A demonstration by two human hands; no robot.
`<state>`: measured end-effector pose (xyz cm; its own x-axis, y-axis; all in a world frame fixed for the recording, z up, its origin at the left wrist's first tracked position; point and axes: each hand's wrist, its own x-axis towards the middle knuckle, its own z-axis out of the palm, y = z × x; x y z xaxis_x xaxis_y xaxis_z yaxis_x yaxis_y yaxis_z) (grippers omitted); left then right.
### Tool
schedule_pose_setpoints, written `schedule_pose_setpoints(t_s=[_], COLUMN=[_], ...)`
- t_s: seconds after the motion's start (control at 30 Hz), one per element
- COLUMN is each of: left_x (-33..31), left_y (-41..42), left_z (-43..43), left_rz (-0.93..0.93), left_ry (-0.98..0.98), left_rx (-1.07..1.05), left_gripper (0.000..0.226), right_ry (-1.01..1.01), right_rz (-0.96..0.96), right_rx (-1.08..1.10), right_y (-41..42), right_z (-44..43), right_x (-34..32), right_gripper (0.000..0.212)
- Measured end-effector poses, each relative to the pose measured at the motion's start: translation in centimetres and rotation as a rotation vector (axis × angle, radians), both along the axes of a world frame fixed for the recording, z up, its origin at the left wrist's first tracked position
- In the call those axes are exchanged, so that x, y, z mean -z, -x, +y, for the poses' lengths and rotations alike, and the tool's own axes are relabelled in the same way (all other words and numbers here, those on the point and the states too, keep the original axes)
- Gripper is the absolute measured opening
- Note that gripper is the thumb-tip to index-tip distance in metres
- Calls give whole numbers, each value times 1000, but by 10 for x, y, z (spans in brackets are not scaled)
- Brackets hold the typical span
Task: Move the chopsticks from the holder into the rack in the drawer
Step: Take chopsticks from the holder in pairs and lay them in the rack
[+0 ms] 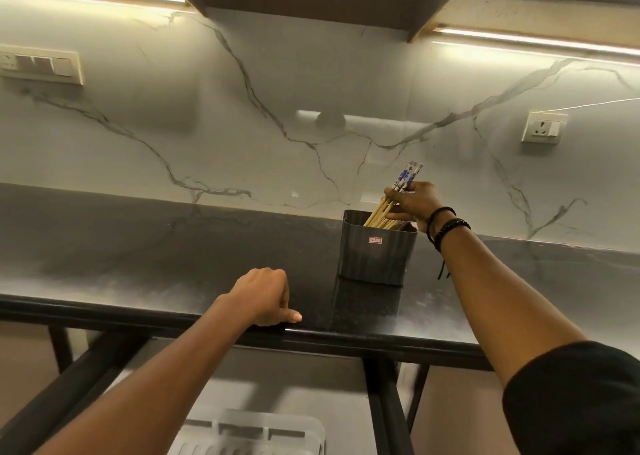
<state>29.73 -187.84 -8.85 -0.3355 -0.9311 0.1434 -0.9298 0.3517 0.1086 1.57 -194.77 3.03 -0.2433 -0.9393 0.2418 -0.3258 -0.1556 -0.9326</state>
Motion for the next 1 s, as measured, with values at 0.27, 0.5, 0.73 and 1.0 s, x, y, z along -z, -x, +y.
schedule_pose_setpoints(t_s=[0.27,0.5,0.73,1.0], left_x=[8,27,59,49], left_y=[-2,-6,-8,-13], left_z=[14,41,73,108], left_rz=[45,145,697,1379], left_ry=[43,84,254,-197], left_rx=[-4,12,7,9], left_gripper=[39,46,37,45], right_ry=[213,243,115,-71], right_rz=[-426,-784,-910,-1060], right_rx=[103,-14,-110,-221], right_y=[8,-11,-50,-105], right_z=[35,87,127,165], right_x=[-11,11,54,112], right_gripper=[9,16,36,38])
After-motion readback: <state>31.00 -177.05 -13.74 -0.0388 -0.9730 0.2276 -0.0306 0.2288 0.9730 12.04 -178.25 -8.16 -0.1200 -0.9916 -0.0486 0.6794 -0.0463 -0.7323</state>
